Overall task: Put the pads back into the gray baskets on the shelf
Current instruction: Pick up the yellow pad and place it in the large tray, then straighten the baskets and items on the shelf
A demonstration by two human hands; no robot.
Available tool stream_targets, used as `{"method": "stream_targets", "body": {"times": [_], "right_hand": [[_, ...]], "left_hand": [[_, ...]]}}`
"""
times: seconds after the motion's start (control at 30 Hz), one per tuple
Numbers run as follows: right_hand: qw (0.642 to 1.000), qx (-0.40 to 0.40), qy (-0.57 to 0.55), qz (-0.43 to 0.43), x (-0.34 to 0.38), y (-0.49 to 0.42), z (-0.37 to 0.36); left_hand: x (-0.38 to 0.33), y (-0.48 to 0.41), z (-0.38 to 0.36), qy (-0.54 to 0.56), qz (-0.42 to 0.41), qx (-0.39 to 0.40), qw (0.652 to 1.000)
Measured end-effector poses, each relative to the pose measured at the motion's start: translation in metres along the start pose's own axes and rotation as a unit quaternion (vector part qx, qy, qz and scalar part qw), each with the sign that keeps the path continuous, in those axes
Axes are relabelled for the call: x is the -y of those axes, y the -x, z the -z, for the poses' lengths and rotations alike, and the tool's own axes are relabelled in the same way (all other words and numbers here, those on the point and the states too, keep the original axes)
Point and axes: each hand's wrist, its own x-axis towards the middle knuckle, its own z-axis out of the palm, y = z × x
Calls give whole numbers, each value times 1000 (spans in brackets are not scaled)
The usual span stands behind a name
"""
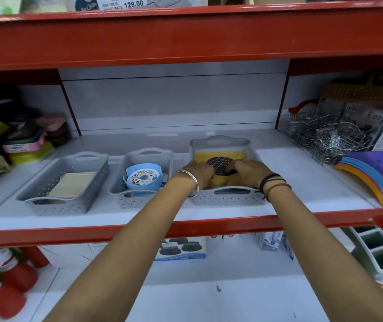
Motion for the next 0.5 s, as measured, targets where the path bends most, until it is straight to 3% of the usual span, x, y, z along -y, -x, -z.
{"method": "stream_targets", "body": {"times": [0.33, 0.43, 0.5], "right_hand": [[998, 38, -40, 9, -7, 1, 3], [991, 30, -131, 16, 3, 9, 10], [977, -33, -209, 7, 16, 15, 22]], "left_hand": [[-10, 7, 4, 16, 27, 20, 999], [-7, 16, 9, 145, 11, -19, 989], [2, 28, 21, 237, -2, -76, 969]]}}
